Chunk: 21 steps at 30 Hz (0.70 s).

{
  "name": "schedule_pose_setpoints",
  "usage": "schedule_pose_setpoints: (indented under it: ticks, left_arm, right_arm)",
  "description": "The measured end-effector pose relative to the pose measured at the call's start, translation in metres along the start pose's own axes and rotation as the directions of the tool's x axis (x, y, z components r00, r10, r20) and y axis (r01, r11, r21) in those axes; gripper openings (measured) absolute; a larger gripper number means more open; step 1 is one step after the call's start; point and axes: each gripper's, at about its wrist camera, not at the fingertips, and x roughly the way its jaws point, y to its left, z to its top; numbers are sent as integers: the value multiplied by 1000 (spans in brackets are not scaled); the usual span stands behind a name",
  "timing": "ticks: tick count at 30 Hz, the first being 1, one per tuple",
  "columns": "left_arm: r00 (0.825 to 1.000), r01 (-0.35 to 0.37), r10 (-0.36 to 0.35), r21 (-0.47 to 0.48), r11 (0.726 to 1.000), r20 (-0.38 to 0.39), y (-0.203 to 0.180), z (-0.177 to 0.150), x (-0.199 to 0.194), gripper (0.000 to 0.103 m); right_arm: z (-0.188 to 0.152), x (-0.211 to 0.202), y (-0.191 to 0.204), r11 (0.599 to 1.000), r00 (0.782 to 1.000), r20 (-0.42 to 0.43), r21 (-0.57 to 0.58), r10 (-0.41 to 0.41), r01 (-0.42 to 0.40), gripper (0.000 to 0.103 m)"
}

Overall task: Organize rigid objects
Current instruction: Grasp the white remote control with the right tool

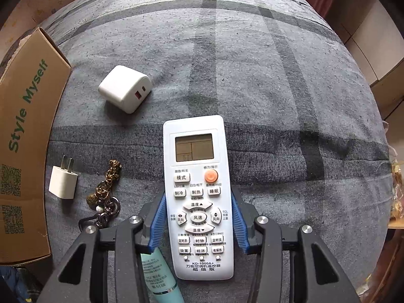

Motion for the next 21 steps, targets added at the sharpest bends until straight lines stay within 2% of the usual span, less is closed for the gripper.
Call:
schedule_pose_setpoints:
  ticks: [7, 21]
  left_arm:
    - [1000, 0, 0, 1, 1000, 0, 0, 0, 0, 14]
    - [1000, -2, 2, 2, 1000, 0, -1, 1, -1, 14]
  right_arm:
    - [1, -15, 1, 999, 999, 30, 21, 25, -26, 50]
    - [5, -62, 11, 999, 994, 102, -13, 34, -32, 50]
